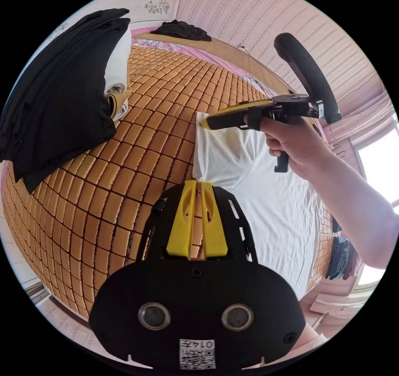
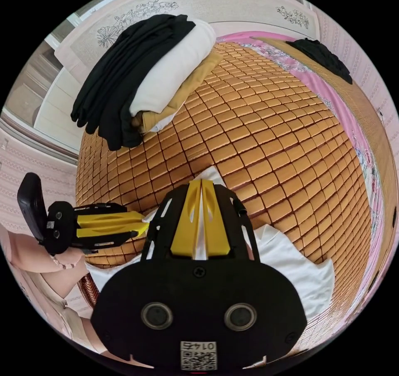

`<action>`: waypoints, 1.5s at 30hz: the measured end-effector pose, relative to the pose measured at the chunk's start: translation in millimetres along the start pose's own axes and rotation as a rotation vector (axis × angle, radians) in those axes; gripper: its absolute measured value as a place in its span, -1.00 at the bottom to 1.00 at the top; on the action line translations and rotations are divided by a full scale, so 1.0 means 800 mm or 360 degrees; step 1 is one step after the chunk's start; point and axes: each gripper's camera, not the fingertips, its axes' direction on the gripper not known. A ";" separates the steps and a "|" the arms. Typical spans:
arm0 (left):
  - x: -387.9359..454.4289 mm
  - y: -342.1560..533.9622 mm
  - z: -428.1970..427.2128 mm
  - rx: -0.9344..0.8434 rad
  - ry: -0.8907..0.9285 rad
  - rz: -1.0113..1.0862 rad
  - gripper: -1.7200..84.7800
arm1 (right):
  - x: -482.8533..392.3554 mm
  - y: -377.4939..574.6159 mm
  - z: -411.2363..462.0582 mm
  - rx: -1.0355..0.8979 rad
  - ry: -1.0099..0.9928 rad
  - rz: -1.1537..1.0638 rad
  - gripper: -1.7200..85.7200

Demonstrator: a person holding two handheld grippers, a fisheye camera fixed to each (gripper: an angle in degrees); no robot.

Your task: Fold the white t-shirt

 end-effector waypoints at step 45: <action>0.657 -0.004 0.284 -0.0629 0.0227 0.2001 -0.97 | -0.016 0.975 -0.093 0.0814 0.0360 0.1869 -0.95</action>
